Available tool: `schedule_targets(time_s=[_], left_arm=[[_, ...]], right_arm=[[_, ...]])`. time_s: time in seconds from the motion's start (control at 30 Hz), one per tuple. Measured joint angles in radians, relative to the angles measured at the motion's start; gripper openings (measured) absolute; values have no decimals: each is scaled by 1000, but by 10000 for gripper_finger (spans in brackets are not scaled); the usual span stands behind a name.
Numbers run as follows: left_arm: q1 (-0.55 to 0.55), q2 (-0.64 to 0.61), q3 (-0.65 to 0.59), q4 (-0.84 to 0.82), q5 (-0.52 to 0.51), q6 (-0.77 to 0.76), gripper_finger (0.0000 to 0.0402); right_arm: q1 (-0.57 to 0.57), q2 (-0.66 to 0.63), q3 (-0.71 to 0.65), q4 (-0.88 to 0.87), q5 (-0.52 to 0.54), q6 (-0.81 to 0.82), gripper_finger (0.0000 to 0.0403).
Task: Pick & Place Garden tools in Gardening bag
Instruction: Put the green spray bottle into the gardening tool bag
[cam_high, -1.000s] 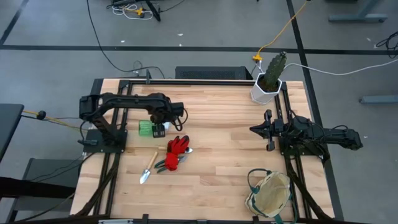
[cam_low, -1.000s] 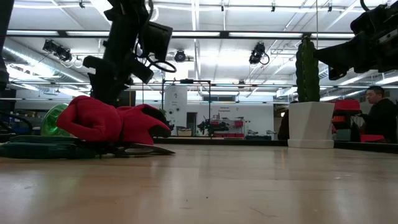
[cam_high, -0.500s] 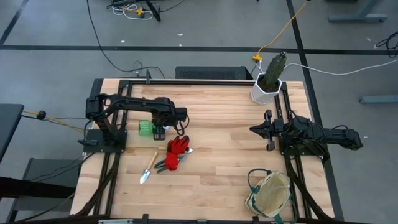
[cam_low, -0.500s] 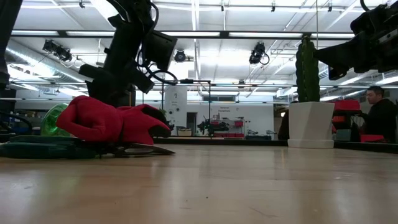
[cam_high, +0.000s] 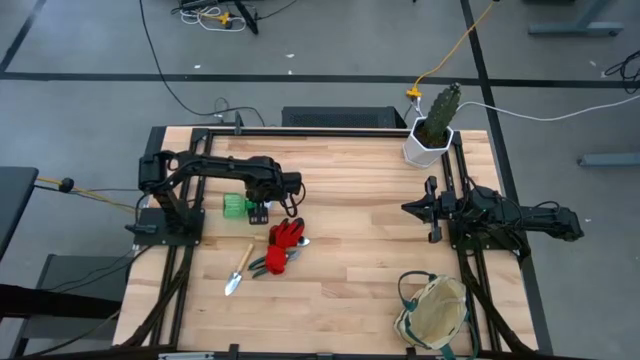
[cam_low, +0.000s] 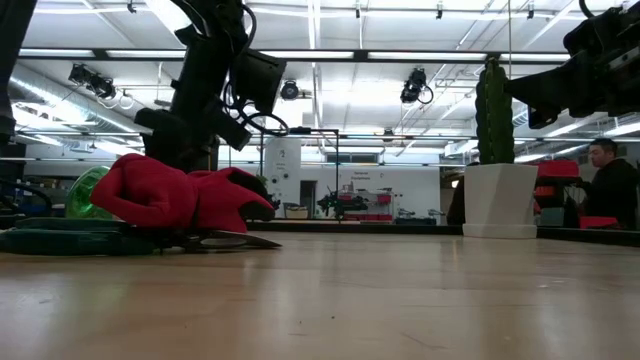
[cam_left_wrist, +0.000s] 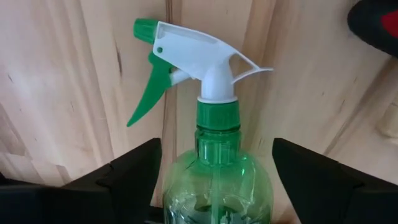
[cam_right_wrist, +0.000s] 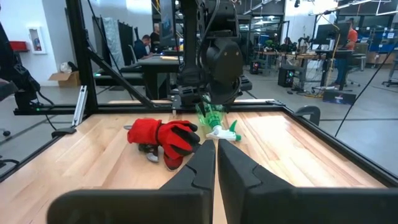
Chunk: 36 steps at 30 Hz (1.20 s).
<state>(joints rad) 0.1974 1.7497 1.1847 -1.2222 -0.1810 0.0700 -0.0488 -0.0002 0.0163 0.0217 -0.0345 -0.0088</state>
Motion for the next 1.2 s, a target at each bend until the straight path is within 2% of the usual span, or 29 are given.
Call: schedule_targets(time_s=[0.77, 1.2], left_arm=[[-12, 104, -2, -17, 28, -6, 327], [-28, 105, -98, 47, 28, -34, 327]], right_arm=[[0, 0, 0, 0, 0, 0, 23], [0, 0, 0, 0, 0, 0, 23]])
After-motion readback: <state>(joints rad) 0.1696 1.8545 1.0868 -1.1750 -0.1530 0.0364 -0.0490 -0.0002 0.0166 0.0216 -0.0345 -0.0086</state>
